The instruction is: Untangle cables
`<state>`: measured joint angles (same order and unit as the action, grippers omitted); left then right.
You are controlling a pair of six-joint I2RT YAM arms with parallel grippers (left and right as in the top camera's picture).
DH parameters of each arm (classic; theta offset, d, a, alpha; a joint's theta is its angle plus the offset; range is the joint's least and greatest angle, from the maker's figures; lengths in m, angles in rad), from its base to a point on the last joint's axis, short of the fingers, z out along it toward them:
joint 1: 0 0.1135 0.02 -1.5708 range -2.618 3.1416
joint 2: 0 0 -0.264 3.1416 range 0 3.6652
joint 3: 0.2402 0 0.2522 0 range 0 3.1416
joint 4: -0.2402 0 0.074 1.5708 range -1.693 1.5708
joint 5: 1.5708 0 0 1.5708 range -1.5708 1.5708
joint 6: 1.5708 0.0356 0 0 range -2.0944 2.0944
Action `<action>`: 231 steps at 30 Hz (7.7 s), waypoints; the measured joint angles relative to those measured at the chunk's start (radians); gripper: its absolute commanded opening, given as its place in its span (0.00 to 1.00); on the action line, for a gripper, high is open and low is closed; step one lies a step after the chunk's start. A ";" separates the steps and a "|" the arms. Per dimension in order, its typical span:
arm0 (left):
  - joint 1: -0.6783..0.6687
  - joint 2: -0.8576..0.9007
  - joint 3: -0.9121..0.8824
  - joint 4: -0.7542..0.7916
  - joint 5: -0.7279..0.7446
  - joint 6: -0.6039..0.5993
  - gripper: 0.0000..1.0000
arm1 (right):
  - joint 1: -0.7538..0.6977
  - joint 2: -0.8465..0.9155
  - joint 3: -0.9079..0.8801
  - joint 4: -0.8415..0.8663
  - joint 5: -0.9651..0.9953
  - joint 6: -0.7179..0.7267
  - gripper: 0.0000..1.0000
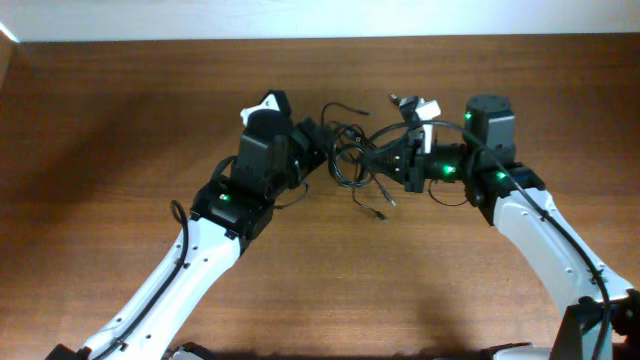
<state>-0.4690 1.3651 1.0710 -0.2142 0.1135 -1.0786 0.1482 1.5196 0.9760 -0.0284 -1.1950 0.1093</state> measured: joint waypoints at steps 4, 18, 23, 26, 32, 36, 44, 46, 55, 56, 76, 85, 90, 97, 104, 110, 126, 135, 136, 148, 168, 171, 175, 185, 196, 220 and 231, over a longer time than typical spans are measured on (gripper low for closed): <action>-0.009 0.000 0.000 -0.077 -0.106 -0.004 0.00 | -0.103 0.001 0.000 0.000 -0.139 0.001 0.04; -0.015 -0.002 0.003 -0.307 -0.312 -0.008 0.04 | -0.352 0.002 0.000 0.000 -0.315 0.027 0.04; -0.016 -0.002 0.003 -0.354 -0.391 -0.007 0.05 | -0.392 0.002 0.000 0.000 -0.325 0.045 0.04; -0.021 -0.003 0.005 -0.397 -0.452 -0.007 0.04 | -0.411 0.002 0.000 -0.001 -0.330 0.050 0.04; -0.032 -0.004 0.011 -0.502 -0.641 -0.007 0.03 | -0.435 0.002 0.000 0.000 -0.342 0.056 0.04; -0.021 -0.004 0.010 -0.557 -0.806 -0.007 0.04 | -0.467 0.003 0.000 -0.001 -0.345 0.067 0.04; -0.002 -0.004 0.010 -0.578 -0.887 -0.005 0.29 | -0.488 0.003 0.000 0.003 -0.348 0.071 0.04; 0.000 -0.004 0.010 -0.553 -0.858 -0.008 0.51 | -0.490 0.003 0.000 0.003 -0.348 0.071 0.04; 0.000 -0.004 0.004 -0.237 -0.435 0.282 0.99 | -0.491 0.003 0.000 0.006 -0.347 0.074 0.04; 0.000 -0.004 0.004 -0.215 -0.395 0.328 0.99 | -0.491 0.003 0.000 0.006 -0.347 0.076 0.04; 0.000 0.038 0.005 -0.135 0.548 1.186 0.84 | -0.231 0.006 -0.003 0.459 -0.344 0.317 0.04; 0.000 0.039 0.005 -0.151 0.578 1.666 1.00 | -0.180 0.006 -0.003 0.475 -0.344 0.396 0.04; 0.000 0.039 0.005 -0.114 0.565 1.754 0.25 | -0.114 0.006 -0.003 0.486 -0.344 0.404 0.04; 0.000 0.040 0.005 -0.122 0.595 1.772 0.00 | -0.106 0.006 -0.003 0.495 -0.349 0.407 0.05; 0.000 0.040 0.004 -0.067 0.708 1.734 0.00 | -0.106 0.006 -0.003 0.500 -0.347 0.410 0.99; 0.011 0.040 0.001 0.079 0.737 1.487 0.00 | -0.202 0.006 -0.003 0.500 -0.322 0.412 0.99; 0.102 0.040 -0.001 0.377 0.669 0.779 0.00 | -0.292 0.006 -0.003 0.523 -0.341 0.419 0.99; 0.102 0.040 -0.002 0.377 0.461 0.399 0.00 | -0.290 0.006 -0.003 0.523 -0.341 0.419 0.99; 0.102 0.040 -0.002 0.388 0.457 0.376 0.00 | -0.287 0.006 -0.003 0.523 -0.341 0.418 0.99; 0.102 0.040 -0.002 0.510 0.418 0.080 0.00 | -0.277 0.006 -0.003 0.523 -0.344 0.418 0.99; 0.101 0.040 -0.002 0.418 0.095 -0.449 0.00 | -0.277 0.006 -0.003 0.488 -0.235 0.576 0.99; 0.089 0.040 -0.002 0.404 0.090 -0.456 0.00 | -0.277 0.006 -0.003 0.489 -0.222 0.576 0.99; 0.068 0.040 -0.002 0.397 0.089 -0.456 0.00 | -0.277 0.006 -0.003 0.488 -0.201 0.576 0.99; 0.019 0.040 -0.002 0.397 0.088 -0.459 0.00 | -0.277 0.006 -0.003 0.475 -0.208 0.438 0.47; 0.018 0.040 -0.002 0.324 -0.116 -0.459 0.00 | -0.237 0.006 -0.003 0.474 -0.270 0.362 0.51; -0.043 0.040 -0.002 0.322 -0.046 -0.459 0.00 | -0.167 0.039 0.002 0.250 0.098 0.119 0.76; -0.058 0.040 -0.002 0.327 -0.097 -0.459 0.00 | -0.167 0.039 0.002 0.249 -0.035 0.117 0.04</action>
<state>-0.5266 1.4055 1.0695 0.1123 0.0162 -1.5379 -0.0189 1.5589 0.9779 0.2211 -1.2297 0.2260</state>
